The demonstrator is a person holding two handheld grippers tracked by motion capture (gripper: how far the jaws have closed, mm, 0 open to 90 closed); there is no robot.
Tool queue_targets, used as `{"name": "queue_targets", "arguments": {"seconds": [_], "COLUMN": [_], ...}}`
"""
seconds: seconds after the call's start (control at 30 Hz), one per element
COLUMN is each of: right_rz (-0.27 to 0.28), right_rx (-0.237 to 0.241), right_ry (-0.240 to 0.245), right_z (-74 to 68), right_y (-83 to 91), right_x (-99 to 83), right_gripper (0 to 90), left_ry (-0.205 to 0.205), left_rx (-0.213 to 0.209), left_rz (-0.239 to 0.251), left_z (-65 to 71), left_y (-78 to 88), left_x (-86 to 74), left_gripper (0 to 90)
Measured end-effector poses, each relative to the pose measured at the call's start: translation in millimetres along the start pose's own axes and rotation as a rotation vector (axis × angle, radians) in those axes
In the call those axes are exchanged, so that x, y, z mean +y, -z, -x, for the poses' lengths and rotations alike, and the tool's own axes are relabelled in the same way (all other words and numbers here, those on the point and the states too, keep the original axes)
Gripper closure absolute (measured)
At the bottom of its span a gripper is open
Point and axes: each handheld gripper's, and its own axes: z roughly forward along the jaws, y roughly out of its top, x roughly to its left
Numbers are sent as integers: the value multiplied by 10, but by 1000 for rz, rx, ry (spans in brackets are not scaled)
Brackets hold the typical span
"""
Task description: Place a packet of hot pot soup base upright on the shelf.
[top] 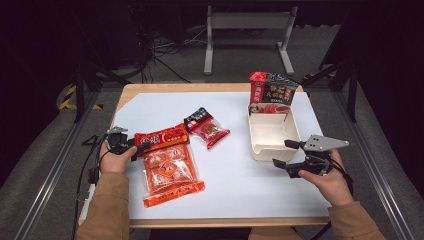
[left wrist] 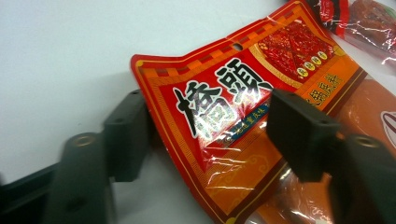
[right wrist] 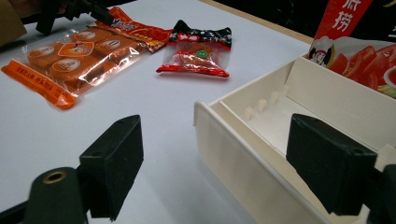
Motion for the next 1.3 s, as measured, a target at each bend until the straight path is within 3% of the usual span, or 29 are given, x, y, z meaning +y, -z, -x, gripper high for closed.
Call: {"name": "queue_targets", "arguments": {"seconds": [0.27, 0.43, 0.6, 0.7, 0.83, 1.0, 1.13, 1.3], "right_rz": [-9, -15, -9, -9, -13, -12, -15, -16], "right_rx": [1, 6, 6, 7, 13, 13, 14, 16], "right_ry": [2, 3, 4, 1, 2, 4, 3, 4], "right_z": [-6, -14, -17, -13, -19, -21, -19, -17], "right_y": [-26, -48, -42, -39, -49, -54, -64, -68], "right_x": [-13, -20, -18, -21, -27, -26, -31, -35], "right_gripper": [196, 195, 195, 195, 195, 197, 197, 198], "left_ry": [0, 2, -43, -85, -96, -94, -115, -140], "left_rx": [-39, -59, -93, -83, -88, -123, -166, -155], "left_rz": [33, 57, 75, 59, 55, 64, 71, 41], "left_z": [17, 9, 48, 81, 94, 90, 118, 121], "left_y": [59, 79, 157, 114, 68, 125, 175, 78], "left_x": [13, 14, 21, 21, 18, 22, 18, 15], "left_gripper": [613, 680, 693, 622, 555, 633, 700, 711]}}
